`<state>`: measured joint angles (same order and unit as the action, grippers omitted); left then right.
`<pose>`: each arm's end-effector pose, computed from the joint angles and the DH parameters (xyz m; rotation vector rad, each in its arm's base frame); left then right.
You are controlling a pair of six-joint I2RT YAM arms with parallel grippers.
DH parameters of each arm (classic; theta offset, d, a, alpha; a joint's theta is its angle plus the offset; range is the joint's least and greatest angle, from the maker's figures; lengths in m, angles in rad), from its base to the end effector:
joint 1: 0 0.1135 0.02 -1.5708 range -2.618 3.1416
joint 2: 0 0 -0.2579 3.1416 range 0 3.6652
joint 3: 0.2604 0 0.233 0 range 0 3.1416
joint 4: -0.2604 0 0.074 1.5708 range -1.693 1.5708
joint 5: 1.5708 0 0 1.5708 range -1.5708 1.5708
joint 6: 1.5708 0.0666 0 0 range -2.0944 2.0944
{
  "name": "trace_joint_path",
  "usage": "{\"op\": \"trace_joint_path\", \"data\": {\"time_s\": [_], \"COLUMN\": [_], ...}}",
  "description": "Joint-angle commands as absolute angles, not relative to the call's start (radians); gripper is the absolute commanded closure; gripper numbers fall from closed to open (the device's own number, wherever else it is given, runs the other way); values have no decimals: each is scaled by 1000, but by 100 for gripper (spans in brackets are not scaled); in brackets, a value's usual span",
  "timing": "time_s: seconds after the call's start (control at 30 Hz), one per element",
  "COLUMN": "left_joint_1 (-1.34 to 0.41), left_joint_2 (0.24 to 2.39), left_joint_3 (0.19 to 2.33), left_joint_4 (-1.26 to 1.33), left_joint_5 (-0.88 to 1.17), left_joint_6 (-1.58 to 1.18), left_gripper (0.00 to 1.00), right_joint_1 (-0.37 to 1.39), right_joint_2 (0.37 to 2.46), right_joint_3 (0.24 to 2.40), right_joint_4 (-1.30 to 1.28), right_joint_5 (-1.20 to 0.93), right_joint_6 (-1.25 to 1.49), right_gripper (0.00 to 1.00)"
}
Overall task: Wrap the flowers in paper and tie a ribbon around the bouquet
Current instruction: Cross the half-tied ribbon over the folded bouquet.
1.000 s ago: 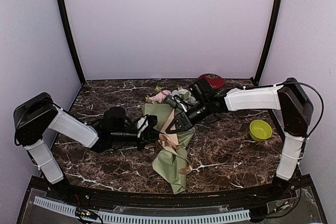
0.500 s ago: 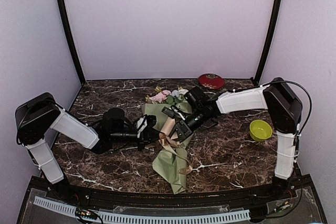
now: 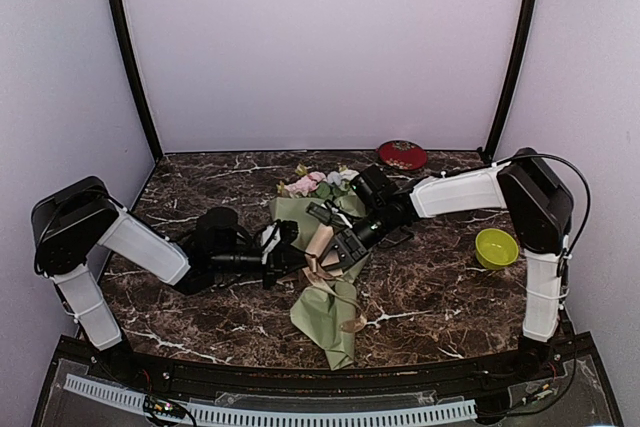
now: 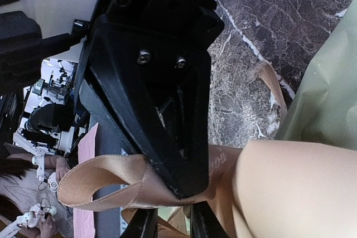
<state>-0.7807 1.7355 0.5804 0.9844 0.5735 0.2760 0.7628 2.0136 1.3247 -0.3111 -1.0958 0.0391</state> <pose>0.2134 -0.2622 0.1641 1.2508 1.2853 -0.8631 0.2474 0.3184 0.1618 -1.3199 2.2069 1.7119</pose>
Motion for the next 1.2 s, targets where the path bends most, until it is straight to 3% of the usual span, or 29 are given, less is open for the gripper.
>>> {"op": "trace_joint_path", "data": {"time_s": [0.0, 0.53, 0.6, 0.7, 0.73, 0.97, 1.17], "left_joint_1": [-776, -776, -776, -776, -776, -776, -784], "left_joint_2": [1753, 1753, 1753, 1753, 1753, 1744, 1701], "left_joint_3": [576, 570, 569, 569, 570, 575, 588], "left_joint_4": [1033, 1059, 1060, 1060, 1060, 1053, 1033], "left_joint_5": [596, 604, 599, 598, 597, 609, 626], "left_joint_6": [251, 230, 229, 228, 226, 202, 192], "left_gripper": [99, 99, 99, 99, 98, 66, 55], "right_joint_1": [763, 785, 787, 790, 790, 787, 786], "right_joint_2": [2044, 2052, 2048, 2036, 2030, 1998, 1991], "right_joint_3": [1323, 1334, 1332, 1326, 1321, 1319, 1320], "right_joint_4": [-273, -284, -286, -287, -282, -279, -288], "right_joint_5": [-1087, -1034, -1049, -1057, -1043, -985, -965], "right_joint_6": [60, 65, 61, 57, 58, 82, 84], "right_gripper": [78, 77, 81, 99, 100, 100, 100]}}
